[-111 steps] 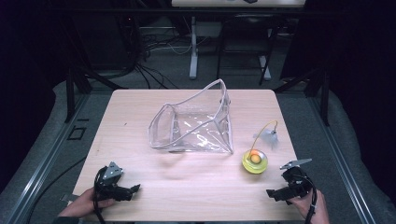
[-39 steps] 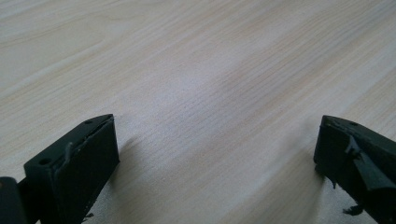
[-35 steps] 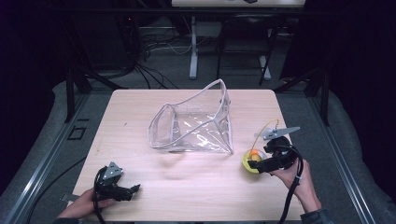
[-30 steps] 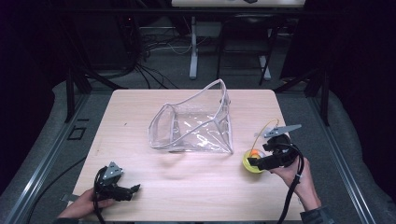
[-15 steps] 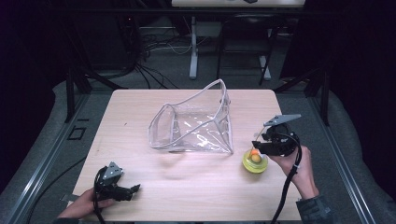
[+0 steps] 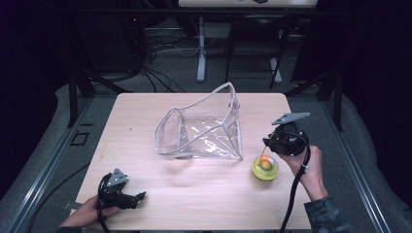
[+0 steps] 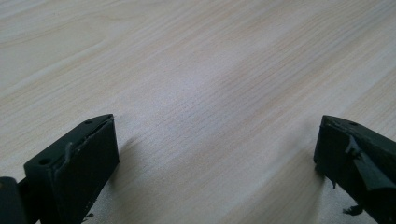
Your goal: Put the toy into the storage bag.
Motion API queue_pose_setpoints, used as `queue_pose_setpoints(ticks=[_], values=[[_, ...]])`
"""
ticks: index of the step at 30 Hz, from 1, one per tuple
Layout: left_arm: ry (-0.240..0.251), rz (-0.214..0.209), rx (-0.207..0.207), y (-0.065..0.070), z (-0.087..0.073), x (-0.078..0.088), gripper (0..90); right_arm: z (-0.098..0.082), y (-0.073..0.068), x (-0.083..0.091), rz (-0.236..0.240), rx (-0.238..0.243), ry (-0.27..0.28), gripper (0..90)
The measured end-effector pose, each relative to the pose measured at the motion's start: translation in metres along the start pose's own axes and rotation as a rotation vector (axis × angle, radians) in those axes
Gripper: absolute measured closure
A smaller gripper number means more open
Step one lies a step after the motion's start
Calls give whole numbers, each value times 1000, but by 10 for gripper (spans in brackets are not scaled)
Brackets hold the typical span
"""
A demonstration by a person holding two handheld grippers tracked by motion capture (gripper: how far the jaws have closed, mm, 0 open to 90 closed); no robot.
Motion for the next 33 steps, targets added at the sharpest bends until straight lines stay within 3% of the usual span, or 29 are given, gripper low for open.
queue_pose_setpoints(ticks=[8, 20, 33], values=[[0, 0, 0, 0, 0, 0, 0, 2, 0, -1, -5, 16, 12, 796], [0, 0, 0, 0, 0, 0, 0, 6, 0, -7, 10, -8, 27, 834], [0, 0, 0, 0, 0, 0, 0, 6, -2, -7, 77, 0, 37, 875]])
Point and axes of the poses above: each handheld gripper's, and its own axes: x roughly backward along the jaws, z roughly out of its top, y roughly to its right, the point moved 6 cm from there along -x, roughly forward along the jaws, and after that the axes turned 4 degrees about -x, right-handed, at the moved point
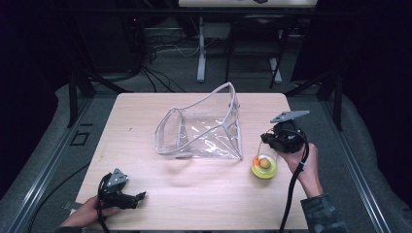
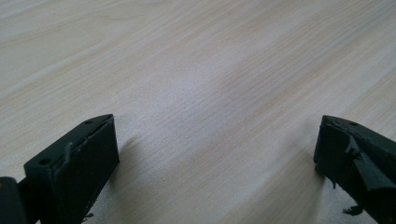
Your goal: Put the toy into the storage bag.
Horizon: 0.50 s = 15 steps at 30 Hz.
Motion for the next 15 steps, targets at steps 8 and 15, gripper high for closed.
queue_pose_setpoints(ticks=[8, 15], values=[[0, 0, 0, 0, 0, 0, 0, 2, 3, 1, 25, -11, 0, 887], [0, 0, 0, 0, 0, 0, 0, 4, 7, 6, 39, -22, 6, 887]])
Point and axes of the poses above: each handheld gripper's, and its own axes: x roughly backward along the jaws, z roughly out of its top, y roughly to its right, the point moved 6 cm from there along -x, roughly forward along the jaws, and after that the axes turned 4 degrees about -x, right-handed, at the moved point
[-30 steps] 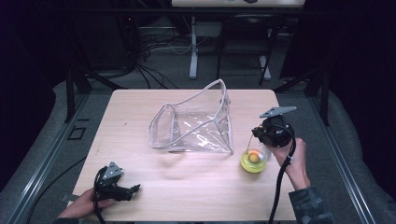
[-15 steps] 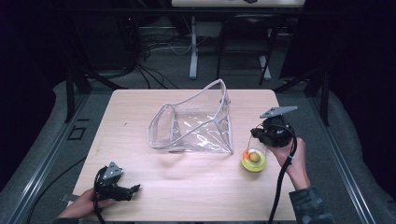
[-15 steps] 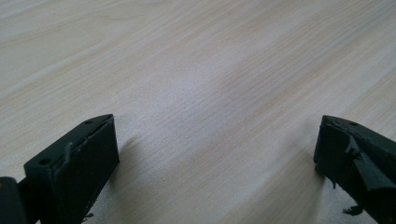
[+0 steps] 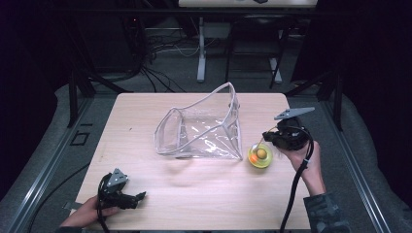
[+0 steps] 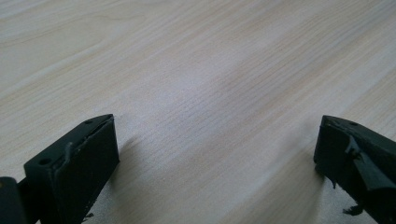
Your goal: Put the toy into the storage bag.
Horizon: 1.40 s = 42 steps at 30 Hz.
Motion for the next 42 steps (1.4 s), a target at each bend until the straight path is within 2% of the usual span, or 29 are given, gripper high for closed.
queue_pose_setpoints(ticks=[4, 11, 28, 42], values=[[0, 0, 0, 0, 0, 0, 0, 4, -2, 3, 17, 3, 8, 888], [0, 0, 0, 0, 0, 0, 0, 9, -6, 9, 32, 27, -18, 887], [0, 0, 1, 0, 0, 0, 0, 23, -6, 21, 29, 67, -46, 887], [-1, 0, 1, 0, 0, 0, 0, 40, -7, 35, 34, 90, -29, 886]])
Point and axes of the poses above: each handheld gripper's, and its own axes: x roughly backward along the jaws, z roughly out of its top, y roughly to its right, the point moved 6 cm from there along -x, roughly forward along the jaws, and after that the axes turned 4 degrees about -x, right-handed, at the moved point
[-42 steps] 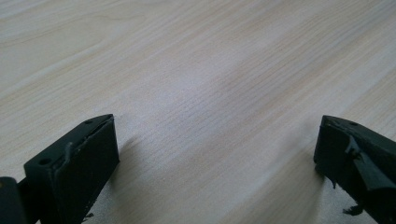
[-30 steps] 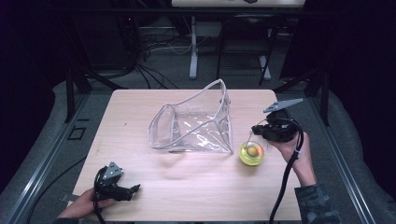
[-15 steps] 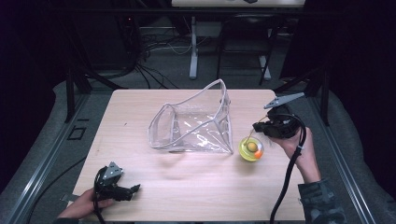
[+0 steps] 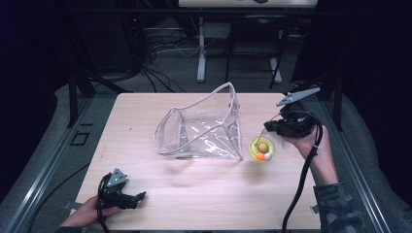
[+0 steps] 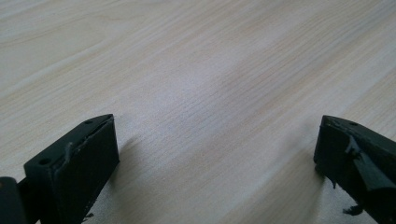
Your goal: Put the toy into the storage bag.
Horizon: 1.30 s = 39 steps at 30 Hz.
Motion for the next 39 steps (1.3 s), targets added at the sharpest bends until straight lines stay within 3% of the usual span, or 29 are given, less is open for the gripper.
queue_pose_setpoints(ticks=[39], values=[[-2, -3, 0, 0, 0, 0, 0, 54, 3, 30, 3, 50, 30, 884]])
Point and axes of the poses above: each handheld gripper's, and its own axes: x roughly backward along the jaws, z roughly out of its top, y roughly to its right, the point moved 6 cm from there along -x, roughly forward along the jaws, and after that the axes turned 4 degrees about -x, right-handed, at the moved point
